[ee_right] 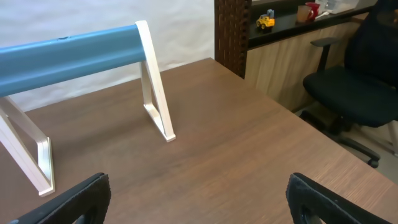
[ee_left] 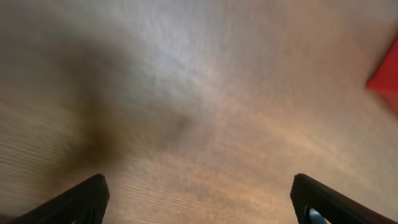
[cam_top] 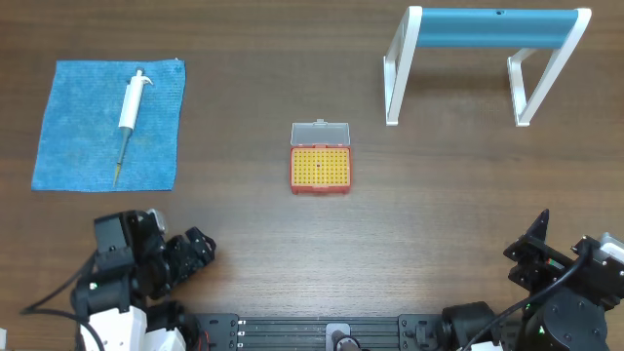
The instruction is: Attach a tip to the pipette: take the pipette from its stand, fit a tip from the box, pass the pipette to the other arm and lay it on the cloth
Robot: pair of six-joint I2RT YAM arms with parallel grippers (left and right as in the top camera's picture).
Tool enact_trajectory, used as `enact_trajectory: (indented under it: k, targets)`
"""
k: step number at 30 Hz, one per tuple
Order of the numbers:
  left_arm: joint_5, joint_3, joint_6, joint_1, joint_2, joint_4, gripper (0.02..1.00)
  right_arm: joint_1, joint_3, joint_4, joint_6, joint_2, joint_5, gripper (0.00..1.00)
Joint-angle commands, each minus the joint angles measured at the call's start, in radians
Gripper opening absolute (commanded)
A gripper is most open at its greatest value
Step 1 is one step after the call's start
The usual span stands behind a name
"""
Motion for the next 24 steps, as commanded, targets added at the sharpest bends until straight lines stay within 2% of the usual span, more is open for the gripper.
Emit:
enact_trajectory:
  k: [1, 4, 7, 10, 14, 15, 17, 21, 24]
  targets:
    - [0.075, -0.027, -0.027, -0.004, -0.123, -0.019, 0.947, 0.006, -0.003, 0.000, -0.014, -0.010, 0.013, 0.919]
    - [0.112, -0.028, -0.126, -0.034, -0.228, 0.012, 0.998, 0.006, -0.003, 0.000, -0.014, -0.010, 0.013, 0.917]
    - [0.049, -0.037, -0.155, -0.126, -0.324, 0.223, 0.996, 0.006, -0.003, 0.000, -0.014, -0.010, 0.013, 0.917]
    - [-0.073, -0.090, 0.011, -0.199, -0.401, 0.591, 0.998, 0.006, -0.003, 0.000, -0.014, -0.010, 0.013, 0.919]
    - [-0.105, -0.239, 0.298, -0.212, -0.470, 1.101, 0.998, 0.006, -0.003, 0.000, -0.014, -0.010, 0.013, 0.917]
    - [-0.105, -0.272, 0.323, -0.212, -0.484, 1.165, 0.998, 0.006, -0.003, 0.000, -0.014, -0.010, 0.013, 0.919]
    - [-0.108, -0.341, 0.328, -0.212, -0.524, 1.232, 0.996, 0.006, -0.003, 0.000, -0.014, -0.010, 0.013, 0.917]
    - [-0.108, -0.444, 0.328, -0.212, -0.606, 1.228, 0.998, 0.006, -0.003, 0.000, -0.014, -0.010, 0.013, 0.917]
    - [-0.112, -0.446, 0.329, -0.213, -0.652, 1.088, 0.998, 0.006, -0.003, 0.000, -0.014, -0.010, 0.013, 0.919]
